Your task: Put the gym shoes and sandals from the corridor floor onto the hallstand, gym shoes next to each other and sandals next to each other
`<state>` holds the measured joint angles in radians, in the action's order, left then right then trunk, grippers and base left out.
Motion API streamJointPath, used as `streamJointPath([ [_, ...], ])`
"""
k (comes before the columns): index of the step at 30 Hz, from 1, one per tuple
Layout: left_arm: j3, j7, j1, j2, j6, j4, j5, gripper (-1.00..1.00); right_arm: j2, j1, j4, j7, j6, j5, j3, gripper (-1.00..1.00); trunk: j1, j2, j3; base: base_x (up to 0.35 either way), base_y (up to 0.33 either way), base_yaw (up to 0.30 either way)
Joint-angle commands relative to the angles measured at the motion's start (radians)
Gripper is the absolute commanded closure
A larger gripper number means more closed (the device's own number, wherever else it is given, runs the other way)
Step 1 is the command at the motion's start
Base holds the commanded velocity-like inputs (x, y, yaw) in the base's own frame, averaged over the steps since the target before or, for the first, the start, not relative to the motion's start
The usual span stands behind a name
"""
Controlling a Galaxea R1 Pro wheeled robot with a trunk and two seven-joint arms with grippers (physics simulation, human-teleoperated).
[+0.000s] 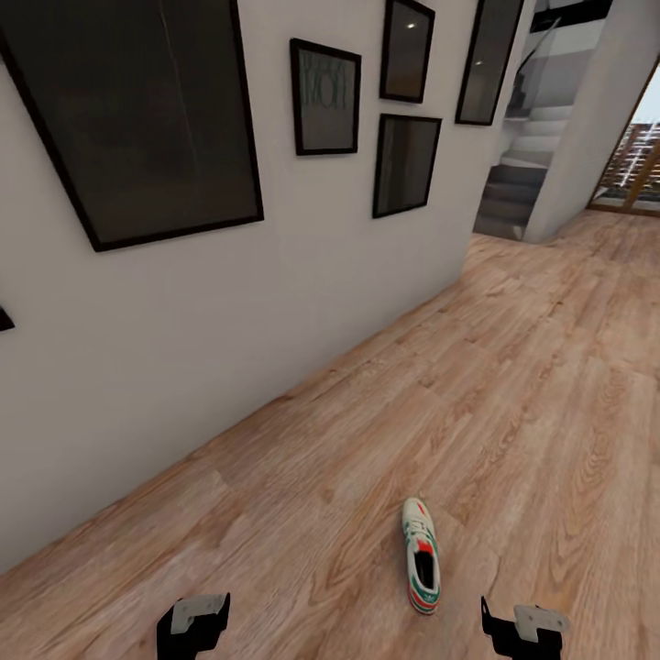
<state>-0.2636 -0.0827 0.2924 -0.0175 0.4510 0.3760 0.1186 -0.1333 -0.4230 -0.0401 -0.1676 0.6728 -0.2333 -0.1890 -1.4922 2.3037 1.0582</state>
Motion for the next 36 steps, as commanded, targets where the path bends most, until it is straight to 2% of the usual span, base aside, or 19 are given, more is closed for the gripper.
streamJointPath([
  [1, -0.009, -0.005, 0.001, -0.001, 0.003, 0.000, 0.010, -1.00, 0.000, 0.000, 0.000, -0.004, 0.002, -0.006, -0.009, -1.00, 0.000, 0.000, 0.001, 0.326, 0.111, -0.003],
  [6, -0.009, -0.005, 0.001, -0.001, 0.003, 0.000, 0.010, -1.00, 0.000, 0.000, 0.000, -0.004, 0.002, -0.006, -0.009, -1.00, 0.000, 0.000, 0.001, 0.277, 0.176, -0.001],
  [16, -0.009, -0.005, 0.000, -0.001, 0.004, 0.000, 0.009, -1.00, 0.000, 0.000, 0.000, -0.004, 0.002, -0.006, -0.009, -1.00, 0.000, 0.000, 0.000, 0.030, 0.057, -0.014],
  [28, -0.009, -0.005, 0.000, -0.001, 0.003, 0.001, 0.009, -1.00, 0.000, 0.000, 0.000, -0.004, 0.002, -0.006, -0.009, -1.00, 0.000, 0.000, -0.010, 0.001, 0.279, -0.220],
  [36, -0.001, -0.006, 0.005, -0.008, -0.001, 0.015, 0.016, -1.00, 0.000, 0.000, 0.000, -0.004, 0.002, -0.004, -0.009, -1.00, 0.000, 0.000, -0.014, 0.000, 0.068, -0.112],
])
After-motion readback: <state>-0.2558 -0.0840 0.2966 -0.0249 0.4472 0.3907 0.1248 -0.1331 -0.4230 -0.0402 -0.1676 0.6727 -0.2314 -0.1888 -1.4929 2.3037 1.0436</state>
